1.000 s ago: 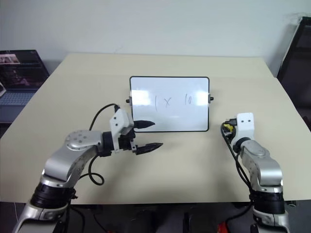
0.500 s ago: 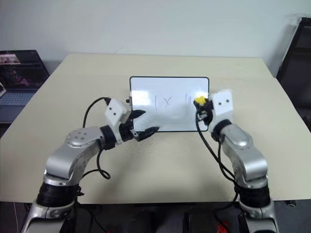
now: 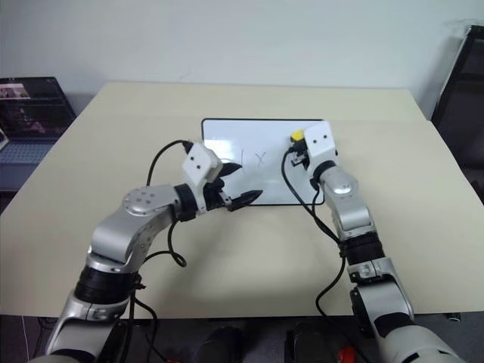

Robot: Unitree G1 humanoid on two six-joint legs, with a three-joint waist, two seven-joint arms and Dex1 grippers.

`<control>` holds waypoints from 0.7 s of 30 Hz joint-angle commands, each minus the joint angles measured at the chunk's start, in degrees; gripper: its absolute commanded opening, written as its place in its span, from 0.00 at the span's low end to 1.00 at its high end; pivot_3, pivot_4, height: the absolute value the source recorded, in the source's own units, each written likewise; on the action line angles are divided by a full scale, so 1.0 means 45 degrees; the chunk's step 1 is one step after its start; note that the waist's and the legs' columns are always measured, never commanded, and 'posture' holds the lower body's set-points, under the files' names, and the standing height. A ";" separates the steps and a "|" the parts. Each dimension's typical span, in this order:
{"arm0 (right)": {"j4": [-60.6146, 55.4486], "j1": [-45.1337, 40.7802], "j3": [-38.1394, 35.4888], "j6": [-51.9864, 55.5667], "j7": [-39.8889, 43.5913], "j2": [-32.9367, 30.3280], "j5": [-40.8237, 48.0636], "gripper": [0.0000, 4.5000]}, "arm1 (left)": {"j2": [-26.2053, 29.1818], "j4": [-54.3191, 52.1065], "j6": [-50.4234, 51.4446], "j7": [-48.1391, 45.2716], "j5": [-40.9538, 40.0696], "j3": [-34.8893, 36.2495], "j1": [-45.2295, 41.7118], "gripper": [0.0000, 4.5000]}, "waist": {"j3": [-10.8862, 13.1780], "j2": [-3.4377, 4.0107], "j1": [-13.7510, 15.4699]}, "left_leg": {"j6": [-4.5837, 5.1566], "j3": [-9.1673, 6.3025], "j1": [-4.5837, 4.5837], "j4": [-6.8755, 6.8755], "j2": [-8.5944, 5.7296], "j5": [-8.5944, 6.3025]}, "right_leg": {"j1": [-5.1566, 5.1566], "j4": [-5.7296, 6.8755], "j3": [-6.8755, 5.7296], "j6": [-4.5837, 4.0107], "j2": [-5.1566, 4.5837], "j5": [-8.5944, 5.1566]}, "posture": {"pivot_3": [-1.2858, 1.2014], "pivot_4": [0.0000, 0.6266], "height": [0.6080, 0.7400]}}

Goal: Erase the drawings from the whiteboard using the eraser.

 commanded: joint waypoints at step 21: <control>0.3769 -0.1927 0.0726 -0.2353 -0.0037 0.0012 -0.1921 0.24 | 0.0059 -0.0520 -0.0130 -0.0107 0.0146 -0.0076 -0.0012 1.00 | -0.0001 0.0001 -0.0204 | 0.0004 -0.0019 0.0064 0.0028 -0.0001 0.0015 | 0.0066 0.0031 -0.0009 0.0003 0.0002 0.0030 | 0.52 0.24 1.00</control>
